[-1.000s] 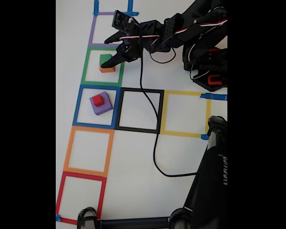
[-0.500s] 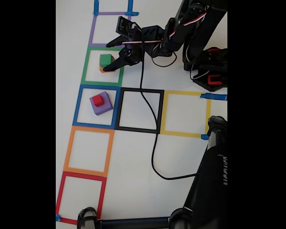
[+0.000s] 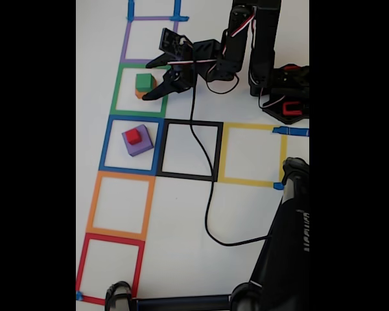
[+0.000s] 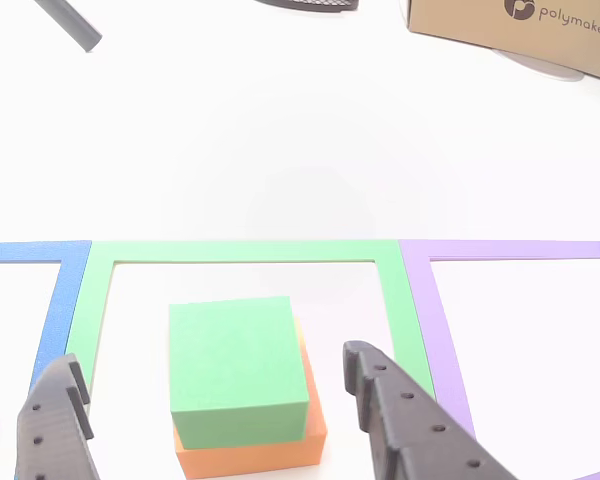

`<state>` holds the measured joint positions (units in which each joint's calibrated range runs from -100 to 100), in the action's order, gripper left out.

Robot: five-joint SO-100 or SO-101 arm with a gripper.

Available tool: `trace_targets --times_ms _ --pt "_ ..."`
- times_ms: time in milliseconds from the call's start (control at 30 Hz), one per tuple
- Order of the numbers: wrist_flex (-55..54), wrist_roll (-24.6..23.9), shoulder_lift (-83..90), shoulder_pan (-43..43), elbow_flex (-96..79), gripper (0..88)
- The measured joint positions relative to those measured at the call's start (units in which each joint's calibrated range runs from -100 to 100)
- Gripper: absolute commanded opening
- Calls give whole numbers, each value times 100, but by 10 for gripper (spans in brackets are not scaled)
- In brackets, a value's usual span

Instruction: Tower of hanoi

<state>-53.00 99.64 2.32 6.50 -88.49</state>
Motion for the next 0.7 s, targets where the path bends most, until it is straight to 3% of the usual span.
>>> trace_targets --times_ms 700 --pt "-177 0 -481 -129 274 268"
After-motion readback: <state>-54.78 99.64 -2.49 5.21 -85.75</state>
